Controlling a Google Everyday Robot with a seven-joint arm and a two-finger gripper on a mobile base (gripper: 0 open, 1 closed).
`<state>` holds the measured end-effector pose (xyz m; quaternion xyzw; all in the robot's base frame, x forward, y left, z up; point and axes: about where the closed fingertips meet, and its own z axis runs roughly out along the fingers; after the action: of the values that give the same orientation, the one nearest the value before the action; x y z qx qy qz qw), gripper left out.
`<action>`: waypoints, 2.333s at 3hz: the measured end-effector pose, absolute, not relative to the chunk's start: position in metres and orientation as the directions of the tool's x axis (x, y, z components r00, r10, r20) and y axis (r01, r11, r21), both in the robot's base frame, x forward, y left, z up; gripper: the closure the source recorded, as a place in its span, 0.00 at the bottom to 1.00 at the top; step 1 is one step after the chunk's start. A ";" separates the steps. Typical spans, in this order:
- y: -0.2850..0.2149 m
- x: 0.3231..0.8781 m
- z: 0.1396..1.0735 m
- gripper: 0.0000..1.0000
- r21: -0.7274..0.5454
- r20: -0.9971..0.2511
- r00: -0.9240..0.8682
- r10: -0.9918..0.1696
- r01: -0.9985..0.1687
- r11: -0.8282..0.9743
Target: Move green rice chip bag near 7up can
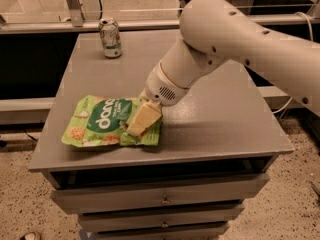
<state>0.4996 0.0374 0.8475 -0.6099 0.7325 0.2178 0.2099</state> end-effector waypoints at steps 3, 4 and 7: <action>-0.090 0.596 0.904 1.00 -0.169 -0.476 -0.253 -0.842 -0.913 0.370; -0.107 0.643 0.905 1.00 -0.216 -0.455 -0.314 -0.834 -0.869 0.445; -0.089 0.751 0.904 1.00 -0.313 -0.437 -0.390 -0.811 -0.779 0.543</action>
Offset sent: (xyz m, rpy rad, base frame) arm 0.0995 -0.1581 0.0801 -0.1786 -0.2542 -0.2618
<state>0.7514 -0.0894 0.9038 -0.4771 0.8331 -0.0283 0.2785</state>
